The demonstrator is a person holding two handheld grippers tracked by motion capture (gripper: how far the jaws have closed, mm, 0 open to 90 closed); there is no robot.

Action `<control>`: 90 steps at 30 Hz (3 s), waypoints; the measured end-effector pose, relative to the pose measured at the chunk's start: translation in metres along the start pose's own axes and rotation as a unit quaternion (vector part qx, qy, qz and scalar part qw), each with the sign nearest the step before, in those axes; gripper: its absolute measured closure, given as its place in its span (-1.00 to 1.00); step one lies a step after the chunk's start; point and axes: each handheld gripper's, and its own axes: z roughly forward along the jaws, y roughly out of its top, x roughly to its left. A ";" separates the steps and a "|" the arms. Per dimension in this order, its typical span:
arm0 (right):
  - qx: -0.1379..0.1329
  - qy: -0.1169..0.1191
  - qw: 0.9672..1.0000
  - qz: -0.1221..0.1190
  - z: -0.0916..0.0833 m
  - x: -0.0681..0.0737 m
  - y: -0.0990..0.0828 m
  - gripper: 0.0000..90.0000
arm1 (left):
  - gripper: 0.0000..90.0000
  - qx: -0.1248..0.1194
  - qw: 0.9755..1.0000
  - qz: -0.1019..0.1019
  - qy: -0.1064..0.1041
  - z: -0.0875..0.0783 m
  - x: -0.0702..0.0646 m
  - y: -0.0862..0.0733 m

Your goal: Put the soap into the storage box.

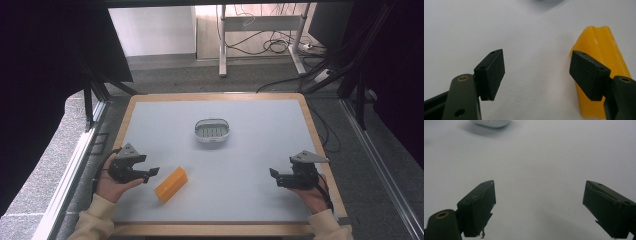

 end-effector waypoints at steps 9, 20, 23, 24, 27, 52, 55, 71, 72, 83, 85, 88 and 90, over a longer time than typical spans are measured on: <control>-0.001 0.009 1.000 -0.003 -0.001 0.001 -0.001 -0.72 | -0.35 0.007 1.000 -0.001 -0.003 0.001 -0.001 0.000; 0.000 0.011 1.000 0.001 0.000 -0.001 -0.002 -0.71 | -0.32 0.006 1.000 -0.001 -0.001 -0.010 -0.005 0.007; 0.000 0.010 1.000 0.003 0.000 -0.002 -0.003 -0.71 | -0.32 0.007 1.000 -0.002 -0.001 -0.011 -0.006 0.008; -0.002 0.007 1.000 0.002 -0.001 -0.003 -0.003 -0.71 | -0.31 0.006 1.000 -0.002 -0.001 -0.013 -0.007 0.010; -0.004 0.006 1.000 0.004 -0.002 -0.003 -0.003 -0.69 | -0.31 0.008 1.000 0.001 -0.001 -0.016 -0.010 0.012; 0.015 -0.008 0.999 -0.031 0.000 0.003 -0.006 -0.66 | -0.34 0.040 0.998 0.012 -0.036 -0.021 -0.035 0.033; 0.014 -0.009 0.999 -0.027 -0.001 0.003 -0.006 -0.66 | -0.34 0.042 0.998 0.013 -0.040 -0.021 -0.038 0.035; 0.011 -0.013 1.000 -0.025 -0.002 0.004 -0.004 -0.65 | -0.36 0.068 0.995 0.018 -0.066 -0.008 -0.057 0.040; 0.008 -0.011 1.000 -0.025 -0.002 0.005 -0.004 -0.65 | -0.36 0.070 0.995 0.018 -0.064 -0.006 -0.059 0.040; 0.006 -0.012 1.000 -0.027 -0.003 0.005 -0.004 -0.65 | -0.36 0.105 0.993 0.021 -0.047 0.013 -0.065 0.035; 0.009 -0.012 0.999 -0.029 -0.003 0.005 -0.004 -0.65 | -0.37 0.110 0.993 0.022 -0.042 0.015 -0.064 0.034; 0.010 -0.012 0.999 -0.030 -0.003 0.006 -0.005 -0.65 | -0.37 0.115 0.993 0.020 -0.035 0.018 -0.064 0.033; 0.010 -0.012 0.999 -0.030 -0.003 0.006 -0.005 -0.65 | -0.37 0.117 0.992 0.019 -0.033 0.020 -0.065 0.032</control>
